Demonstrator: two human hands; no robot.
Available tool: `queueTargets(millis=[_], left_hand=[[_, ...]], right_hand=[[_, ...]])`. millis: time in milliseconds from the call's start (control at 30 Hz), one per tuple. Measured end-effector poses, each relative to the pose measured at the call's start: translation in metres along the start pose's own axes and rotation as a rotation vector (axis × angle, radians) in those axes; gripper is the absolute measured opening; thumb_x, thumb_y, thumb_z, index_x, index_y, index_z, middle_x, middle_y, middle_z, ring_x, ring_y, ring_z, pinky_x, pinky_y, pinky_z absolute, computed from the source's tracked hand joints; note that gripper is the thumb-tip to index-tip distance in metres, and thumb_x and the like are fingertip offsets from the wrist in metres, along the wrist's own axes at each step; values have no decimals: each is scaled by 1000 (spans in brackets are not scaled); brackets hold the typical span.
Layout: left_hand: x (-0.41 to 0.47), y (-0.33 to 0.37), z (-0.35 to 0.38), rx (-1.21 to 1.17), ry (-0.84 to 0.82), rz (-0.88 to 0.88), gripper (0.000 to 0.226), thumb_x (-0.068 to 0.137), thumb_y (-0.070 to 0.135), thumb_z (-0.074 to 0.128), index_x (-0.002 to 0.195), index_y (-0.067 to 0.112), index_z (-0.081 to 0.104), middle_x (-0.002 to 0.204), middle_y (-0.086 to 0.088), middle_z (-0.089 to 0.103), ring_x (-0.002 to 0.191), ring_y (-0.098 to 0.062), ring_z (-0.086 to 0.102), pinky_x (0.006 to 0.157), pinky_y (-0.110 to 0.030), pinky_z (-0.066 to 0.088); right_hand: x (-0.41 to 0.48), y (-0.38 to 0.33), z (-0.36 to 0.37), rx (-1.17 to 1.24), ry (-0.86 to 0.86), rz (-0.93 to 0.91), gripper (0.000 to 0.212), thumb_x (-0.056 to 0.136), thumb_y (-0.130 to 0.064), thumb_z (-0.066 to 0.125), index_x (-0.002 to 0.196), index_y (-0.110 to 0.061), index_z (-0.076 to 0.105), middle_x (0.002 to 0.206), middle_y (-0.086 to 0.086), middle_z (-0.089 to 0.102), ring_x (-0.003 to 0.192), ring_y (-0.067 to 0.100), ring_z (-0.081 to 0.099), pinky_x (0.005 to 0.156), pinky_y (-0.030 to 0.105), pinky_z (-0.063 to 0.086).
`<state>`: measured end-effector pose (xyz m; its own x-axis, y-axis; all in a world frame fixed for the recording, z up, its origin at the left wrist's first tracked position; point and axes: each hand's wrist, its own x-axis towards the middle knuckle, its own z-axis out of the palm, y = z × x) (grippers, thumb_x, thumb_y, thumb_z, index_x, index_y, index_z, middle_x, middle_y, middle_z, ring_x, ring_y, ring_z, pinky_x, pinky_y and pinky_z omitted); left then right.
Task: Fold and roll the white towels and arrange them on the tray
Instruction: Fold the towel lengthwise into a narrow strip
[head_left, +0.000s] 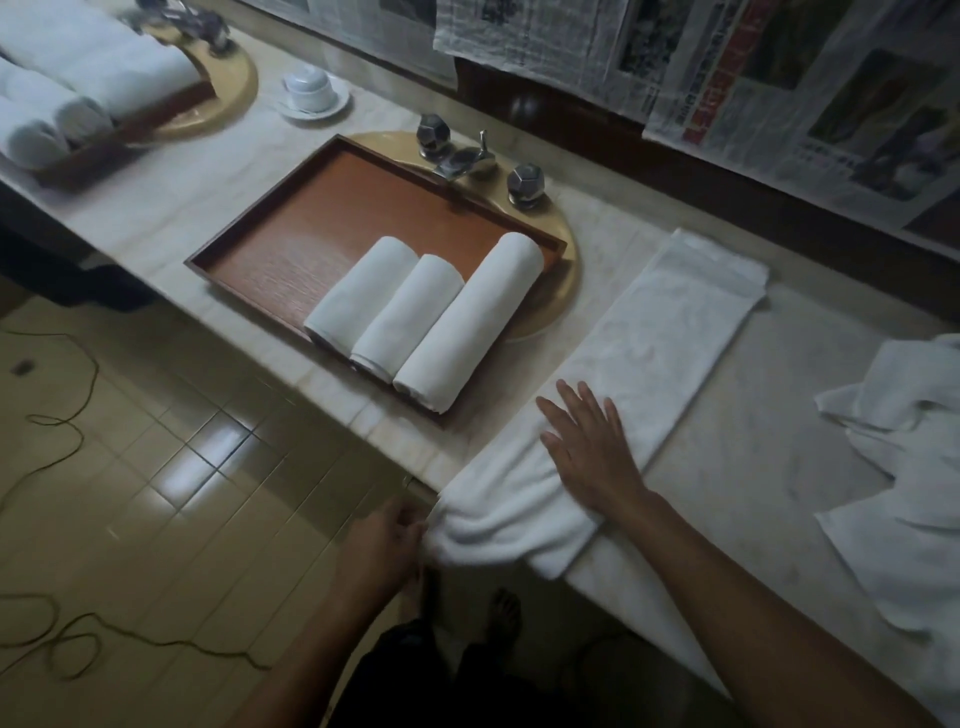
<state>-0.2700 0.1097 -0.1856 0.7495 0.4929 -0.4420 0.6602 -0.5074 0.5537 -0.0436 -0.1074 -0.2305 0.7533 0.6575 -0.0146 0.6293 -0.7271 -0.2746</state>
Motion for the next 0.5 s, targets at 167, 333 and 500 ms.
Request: queueTargets(millis=[167, 333, 500], left_hand=[[11, 45, 6, 37, 166, 382, 22, 95, 23, 62, 117, 24, 67, 112, 5, 68, 100, -15, 61, 83, -37, 53], [31, 102, 33, 188, 22, 764, 33, 97, 27, 59, 130, 24, 61, 135, 1, 60, 124, -18, 53, 104, -38, 46], [68, 139, 58, 429, -197, 968, 51, 106, 31, 44, 156, 23, 36, 167, -7, 30, 155, -28, 23, 127, -47, 15]], right_hand=[[-16, -7, -6, 81, 86, 158, 57, 99, -46, 32, 151, -27, 49, 165, 8, 33, 155, 29, 20, 123, 56, 20], [-7, 15, -21, 12, 96, 264, 51, 102, -30, 54, 152, -23, 47, 166, 12, 28, 155, 33, 19, 123, 58, 21], [18, 57, -43, 46, 181, 345, 52, 98, -31, 48, 148, -17, 53, 160, 19, 39, 148, 40, 35, 116, 59, 34]])
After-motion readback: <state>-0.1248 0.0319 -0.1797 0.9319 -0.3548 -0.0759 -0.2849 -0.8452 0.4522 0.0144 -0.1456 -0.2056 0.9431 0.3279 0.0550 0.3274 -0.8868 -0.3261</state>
